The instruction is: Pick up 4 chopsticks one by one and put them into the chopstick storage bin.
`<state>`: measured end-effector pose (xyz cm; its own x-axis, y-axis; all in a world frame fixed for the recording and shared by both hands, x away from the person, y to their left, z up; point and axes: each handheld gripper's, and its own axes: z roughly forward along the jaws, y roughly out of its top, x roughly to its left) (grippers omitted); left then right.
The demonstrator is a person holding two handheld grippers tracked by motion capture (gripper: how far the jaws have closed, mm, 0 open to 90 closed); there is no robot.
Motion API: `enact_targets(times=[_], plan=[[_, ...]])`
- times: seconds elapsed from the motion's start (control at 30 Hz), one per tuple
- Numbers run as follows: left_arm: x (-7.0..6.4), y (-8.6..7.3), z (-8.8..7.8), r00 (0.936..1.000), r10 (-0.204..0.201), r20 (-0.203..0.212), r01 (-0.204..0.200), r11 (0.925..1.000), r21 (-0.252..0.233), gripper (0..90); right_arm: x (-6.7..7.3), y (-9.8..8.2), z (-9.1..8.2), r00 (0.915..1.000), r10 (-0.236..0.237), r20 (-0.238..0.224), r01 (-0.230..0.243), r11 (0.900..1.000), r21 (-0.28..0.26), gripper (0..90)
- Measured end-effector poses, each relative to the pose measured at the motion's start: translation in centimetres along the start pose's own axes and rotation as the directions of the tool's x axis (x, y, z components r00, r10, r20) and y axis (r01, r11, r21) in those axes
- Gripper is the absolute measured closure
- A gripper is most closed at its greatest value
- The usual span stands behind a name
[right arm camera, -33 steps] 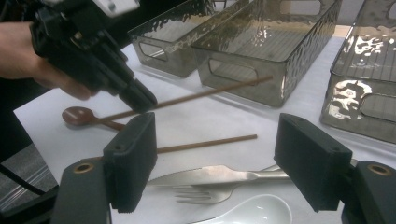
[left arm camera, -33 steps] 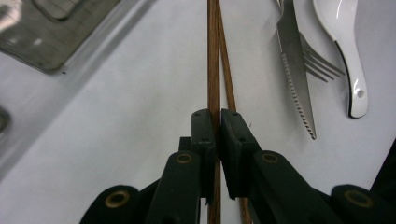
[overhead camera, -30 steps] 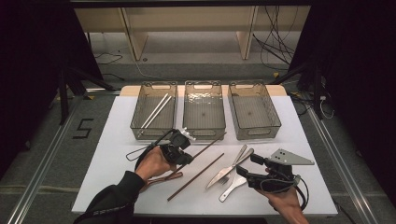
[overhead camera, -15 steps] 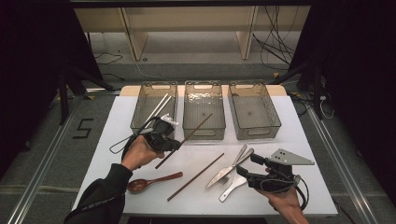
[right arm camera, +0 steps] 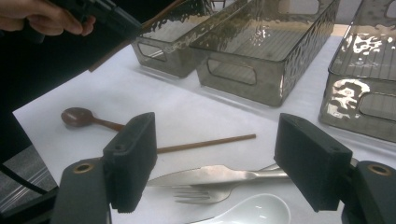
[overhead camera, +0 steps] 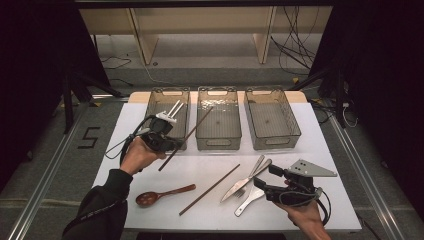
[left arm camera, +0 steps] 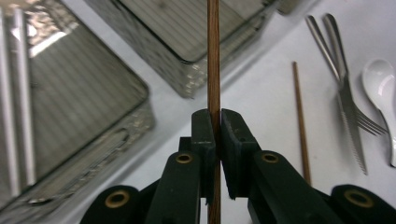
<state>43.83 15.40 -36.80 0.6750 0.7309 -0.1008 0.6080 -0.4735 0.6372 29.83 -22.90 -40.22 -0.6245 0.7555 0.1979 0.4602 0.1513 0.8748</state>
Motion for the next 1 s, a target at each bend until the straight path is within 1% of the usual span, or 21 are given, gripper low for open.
enact_targets(times=[0.1, 0.23, 0.53, 0.7, 0.73, 0.8, 0.9, 1.0], plan=[[1.0, 0.3, -0.3, 0.9996, -0.023, -0.014, 0.022, 0.9996, -0.018, 83.9, 0.0, 0.0, 0.0, 1.0000, -0.002, 0.001, 0.002, 1.000, -0.002, 30.3], [2.2, 0.9, -0.7, 0.9984, -0.038, -0.041, 0.037, 0.9987, -0.036, 83.9, 0.0, 0.0, 0.0, 1.0000, 0.000, 0.001, 0.000, 1.000, -0.001, 30.3], [4.5, 2.7, -1.7, 0.9924, -0.068, -0.102, 0.061, 0.9952, -0.077, 83.9, -0.1, 0.0, -0.1, 1.0000, 0.004, 0.001, -0.004, 1.000, -0.003, 30.3], [5.4, 3.6, -1.6, 0.9896, -0.066, -0.128, 0.056, 0.9948, -0.085, 83.8, -0.1, 0.0, 0.0, 1.0000, 0.000, -0.001, 0.000, 1.000, -0.003, 30.3], [5.6, 3.7, -1.5, 0.9896, -0.061, -0.130, 0.051, 0.9955, -0.080, 83.9, -0.1, 0.0, -0.1, 1.0000, 0.003, 0.000, -0.003, 1.000, -0.001, 30.3], [6.0, 4.0, -1.3, 0.9871, -0.062, -0.148, 0.051, 0.9958, -0.075, 83.9, -0.1, 0.0, -0.1, 1.0000, 0.003, -0.001, -0.003, 1.000, -0.001, 30.3], [6.6, 4.4, -1.1, 0.9843, -0.067, -0.164, 0.054, 0.9952, -0.082, 83.9, -0.1, 0.0, -0.1, 1.0000, 0.005, -0.001, -0.005, 1.000, -0.002, 30.3], [7.1, 4.6, -0.8, 0.9794, -0.062, -0.192, 0.047, 0.9959, -0.078, 83.8, -0.1, 0.0, 0.0, 1.0000, 0.005, -0.002, -0.005, 1.000, 0.000, 30.3]])
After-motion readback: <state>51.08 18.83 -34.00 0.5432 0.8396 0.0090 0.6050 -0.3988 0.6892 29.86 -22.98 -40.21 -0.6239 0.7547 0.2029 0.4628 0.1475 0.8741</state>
